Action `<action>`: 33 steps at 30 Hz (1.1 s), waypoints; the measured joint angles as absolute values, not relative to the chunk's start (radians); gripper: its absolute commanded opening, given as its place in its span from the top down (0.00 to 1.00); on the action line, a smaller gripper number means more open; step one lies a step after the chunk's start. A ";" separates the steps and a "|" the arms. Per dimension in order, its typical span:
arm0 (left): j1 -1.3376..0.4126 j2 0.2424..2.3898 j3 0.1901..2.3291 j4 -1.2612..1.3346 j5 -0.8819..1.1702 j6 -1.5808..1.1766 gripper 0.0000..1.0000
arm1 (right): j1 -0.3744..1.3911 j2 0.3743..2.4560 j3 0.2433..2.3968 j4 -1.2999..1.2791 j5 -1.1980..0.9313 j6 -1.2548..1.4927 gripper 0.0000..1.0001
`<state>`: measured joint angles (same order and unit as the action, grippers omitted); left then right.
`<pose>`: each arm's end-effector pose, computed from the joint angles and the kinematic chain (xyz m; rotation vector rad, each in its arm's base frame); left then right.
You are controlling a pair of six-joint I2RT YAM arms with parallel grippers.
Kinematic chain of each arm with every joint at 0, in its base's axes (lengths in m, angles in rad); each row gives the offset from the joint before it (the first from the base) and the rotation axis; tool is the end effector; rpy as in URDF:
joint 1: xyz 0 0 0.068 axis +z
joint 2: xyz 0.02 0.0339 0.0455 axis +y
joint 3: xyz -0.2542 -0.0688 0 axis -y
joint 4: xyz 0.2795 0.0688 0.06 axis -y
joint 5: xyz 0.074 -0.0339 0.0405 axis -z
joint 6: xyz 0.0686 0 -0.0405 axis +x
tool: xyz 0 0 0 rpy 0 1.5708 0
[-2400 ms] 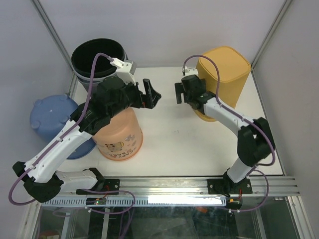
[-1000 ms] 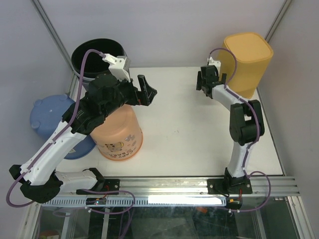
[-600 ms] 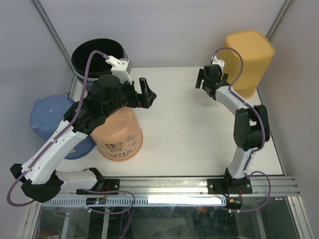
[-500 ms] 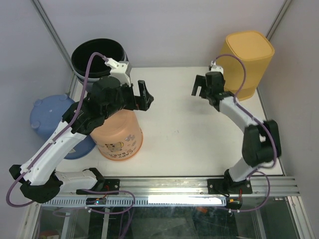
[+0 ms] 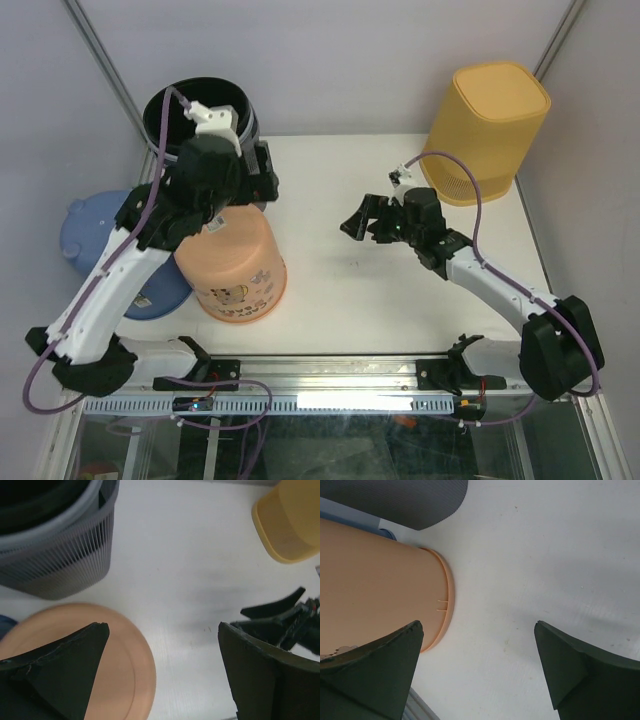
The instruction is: Turn the large container upside down
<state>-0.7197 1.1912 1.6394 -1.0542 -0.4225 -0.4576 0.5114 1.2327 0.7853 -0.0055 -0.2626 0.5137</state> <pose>0.2170 -0.1528 0.4470 0.0409 2.1258 -0.2375 0.2876 0.1818 0.2251 -0.1729 2.1228 0.8954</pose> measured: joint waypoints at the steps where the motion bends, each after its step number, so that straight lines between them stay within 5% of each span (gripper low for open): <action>1: -0.698 1.242 1.696 -1.051 -0.424 -0.450 0.01 | 0.510 1.242 0.786 -0.006 -0.263 0.521 0.03; 7: -0.583 1.572 2.069 -1.032 -0.436 -0.329 0.01 | 0.507 1.246 0.828 -0.040 -0.247 0.526 0.03; 12: -0.446 1.789 2.318 -1.021 -0.421 -0.266 0.12 | 0.507 1.208 0.841 -0.062 -0.230 0.531 0.03; 20: -0.351 1.892 2.350 -1.004 -0.406 -0.205 0.45 | 0.507 1.121 0.808 -0.110 -0.194 0.542 0.03; 33: -0.339 1.911 2.321 -0.994 -0.318 -0.183 0.56 | 0.507 1.119 0.804 -0.140 -0.179 0.544 0.03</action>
<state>-0.3389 1.9110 2.3211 -0.9939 -0.3183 -0.1825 0.5072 1.1194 0.8036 -0.1398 -0.1791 0.5438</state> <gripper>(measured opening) 0.493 0.969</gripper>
